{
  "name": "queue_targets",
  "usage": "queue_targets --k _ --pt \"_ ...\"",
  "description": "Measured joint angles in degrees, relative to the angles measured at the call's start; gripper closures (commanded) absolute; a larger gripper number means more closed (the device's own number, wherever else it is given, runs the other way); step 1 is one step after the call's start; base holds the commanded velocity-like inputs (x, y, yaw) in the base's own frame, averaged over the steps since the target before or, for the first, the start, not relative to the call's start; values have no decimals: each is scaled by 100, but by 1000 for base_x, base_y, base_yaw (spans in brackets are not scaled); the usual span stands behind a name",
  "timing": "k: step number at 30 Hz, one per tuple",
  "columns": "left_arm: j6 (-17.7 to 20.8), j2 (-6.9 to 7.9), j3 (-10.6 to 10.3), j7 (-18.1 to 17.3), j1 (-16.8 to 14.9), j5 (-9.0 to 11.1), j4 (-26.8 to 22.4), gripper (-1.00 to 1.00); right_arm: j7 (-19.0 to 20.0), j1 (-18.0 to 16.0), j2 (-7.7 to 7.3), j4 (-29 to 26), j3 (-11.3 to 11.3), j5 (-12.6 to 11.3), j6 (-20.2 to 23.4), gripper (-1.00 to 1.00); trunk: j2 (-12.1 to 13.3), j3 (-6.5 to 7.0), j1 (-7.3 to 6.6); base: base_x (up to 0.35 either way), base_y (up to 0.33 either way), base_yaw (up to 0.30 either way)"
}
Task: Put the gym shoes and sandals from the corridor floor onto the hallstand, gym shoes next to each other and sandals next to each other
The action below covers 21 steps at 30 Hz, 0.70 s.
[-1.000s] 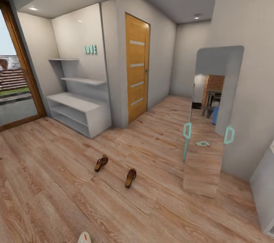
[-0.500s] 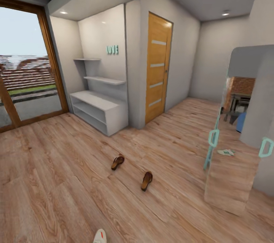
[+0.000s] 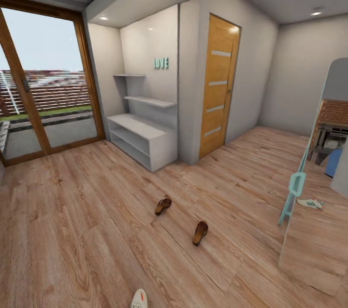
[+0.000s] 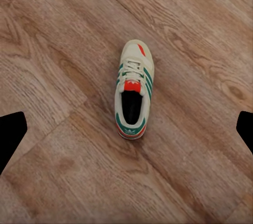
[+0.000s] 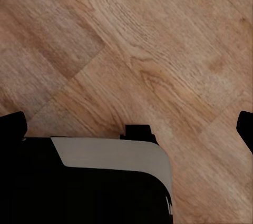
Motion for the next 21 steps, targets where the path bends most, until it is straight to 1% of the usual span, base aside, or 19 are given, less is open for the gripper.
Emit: queue_targets --k 16,20,21 --pt "-8 2 5 0 0 3 -9 -100 9 0 -7 40 -11 -14 0 -100 0 0 0 3 0 3" --pt "-9 18 14 0 0 6 -16 -100 10 0 -6 37 -18 -16 0 -100 0 0 0 0 0 0" --pt "-9 43 19 0 -5 10 -51 -100 10 0 -8 14 -22 -21 8 -100 0 0 0 0 0 0"
